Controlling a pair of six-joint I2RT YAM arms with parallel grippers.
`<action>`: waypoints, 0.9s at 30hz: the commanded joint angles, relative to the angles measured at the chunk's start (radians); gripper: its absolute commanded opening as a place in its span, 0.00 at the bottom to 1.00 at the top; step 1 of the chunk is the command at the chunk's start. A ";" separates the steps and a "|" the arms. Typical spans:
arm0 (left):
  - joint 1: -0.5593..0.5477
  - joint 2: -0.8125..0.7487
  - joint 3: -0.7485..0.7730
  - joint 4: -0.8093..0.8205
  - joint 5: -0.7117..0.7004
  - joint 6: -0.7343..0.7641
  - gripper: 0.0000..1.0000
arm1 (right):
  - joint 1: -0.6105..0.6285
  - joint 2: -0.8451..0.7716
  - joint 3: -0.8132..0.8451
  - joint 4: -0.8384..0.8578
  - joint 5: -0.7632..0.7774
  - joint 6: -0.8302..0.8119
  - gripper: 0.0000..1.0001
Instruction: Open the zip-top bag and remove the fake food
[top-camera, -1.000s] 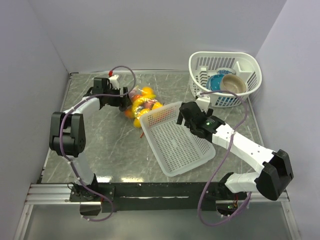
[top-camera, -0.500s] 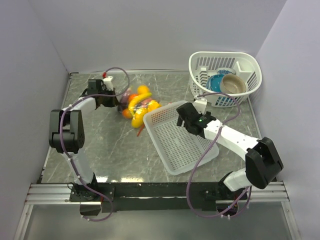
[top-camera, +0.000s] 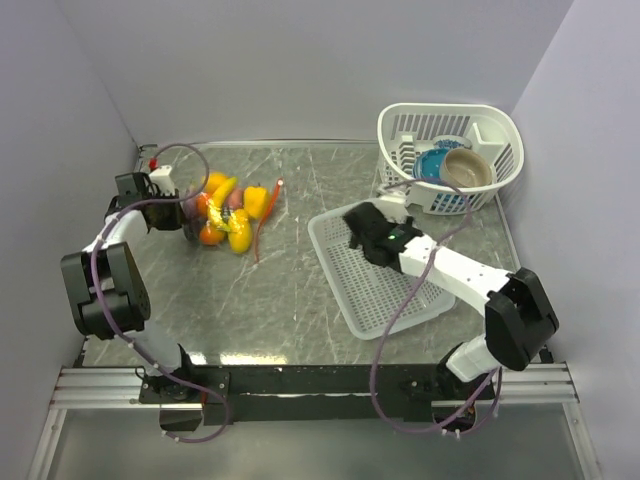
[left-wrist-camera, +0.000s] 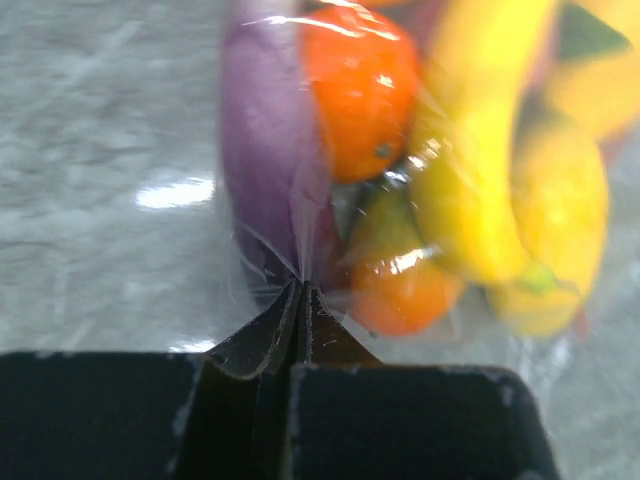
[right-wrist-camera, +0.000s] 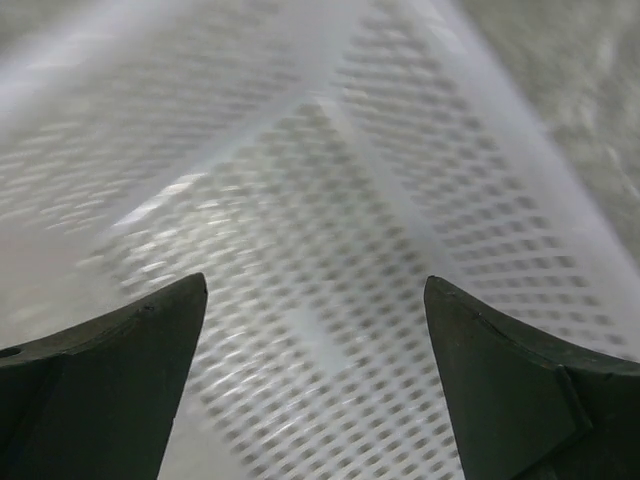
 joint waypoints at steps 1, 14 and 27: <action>-0.030 -0.100 -0.038 -0.077 0.072 0.052 0.04 | 0.174 0.042 0.257 0.042 0.076 -0.078 0.95; 0.089 -0.326 -0.309 -0.173 -0.060 0.276 0.02 | 0.188 0.503 0.622 0.266 -0.437 -0.071 0.89; 0.145 -0.340 -0.329 -0.178 -0.091 0.359 0.01 | 0.162 0.656 0.601 0.624 -0.715 -0.050 0.74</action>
